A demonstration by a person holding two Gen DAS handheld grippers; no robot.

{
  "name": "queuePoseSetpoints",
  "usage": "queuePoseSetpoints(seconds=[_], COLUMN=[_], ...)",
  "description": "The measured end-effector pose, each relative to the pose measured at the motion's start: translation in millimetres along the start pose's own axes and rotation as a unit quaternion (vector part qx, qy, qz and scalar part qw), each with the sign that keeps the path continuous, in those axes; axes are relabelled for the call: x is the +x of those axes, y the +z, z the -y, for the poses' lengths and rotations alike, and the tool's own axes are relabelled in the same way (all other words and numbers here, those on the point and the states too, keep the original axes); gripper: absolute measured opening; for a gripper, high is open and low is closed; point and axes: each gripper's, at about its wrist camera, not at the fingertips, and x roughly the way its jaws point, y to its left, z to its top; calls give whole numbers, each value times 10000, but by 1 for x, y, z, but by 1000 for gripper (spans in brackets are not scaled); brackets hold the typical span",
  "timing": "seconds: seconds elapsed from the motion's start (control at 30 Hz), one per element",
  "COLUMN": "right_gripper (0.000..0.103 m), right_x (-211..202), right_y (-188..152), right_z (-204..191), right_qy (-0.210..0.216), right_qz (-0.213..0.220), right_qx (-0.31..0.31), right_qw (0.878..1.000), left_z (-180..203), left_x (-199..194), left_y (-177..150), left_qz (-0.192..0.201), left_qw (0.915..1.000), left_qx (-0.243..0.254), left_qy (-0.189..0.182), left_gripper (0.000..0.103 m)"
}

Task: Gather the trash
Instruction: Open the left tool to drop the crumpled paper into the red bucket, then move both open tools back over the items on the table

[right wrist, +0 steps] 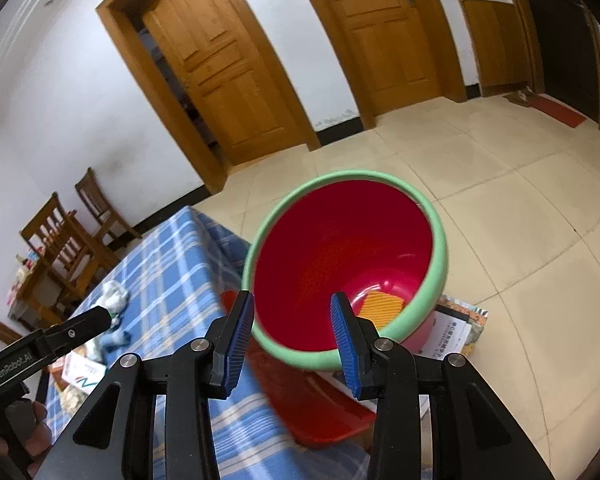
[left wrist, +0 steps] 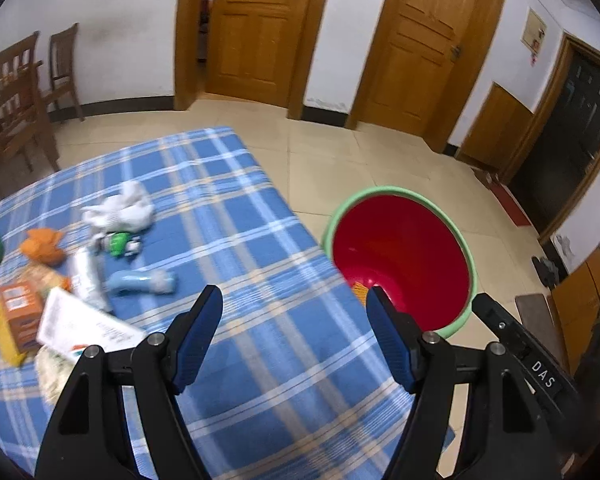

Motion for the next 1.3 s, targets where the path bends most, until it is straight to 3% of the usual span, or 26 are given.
queuePoseSetpoints(seconds=[0.57,0.67,0.73,0.93,1.07,1.3], right_gripper=[49,59,60,65,70,72], right_x=[4,8,11,19,26,37], right_y=[-26,-32,-36,-43,-47,-52], right_z=[-69,-81,-89,-107,-116,-125], right_qy=[432,448,440,440,392,264], right_qz=[-485,-612,-681,-838,-938,-1068], right_qx=[-626,-748,-825,-1013,-1101,-1203], right_qw=[9959,9943,9933,9903,9887,9866], left_z=[-113,-134,-150,-189,-206,-230], left_x=[-53,-58,-61,-59,-48,-27], left_y=[-22,-25,-28,-33,-34,-40], left_qz=[452,502,527,476,324,149], left_qw=[9918,9888,9865,9806,9792,9781], left_qx=[-841,-989,-1073,-1252,-1259,-1453], left_qy=[849,995,1119,1432,1556,1483], left_gripper=[74,75,77,79,85,86])
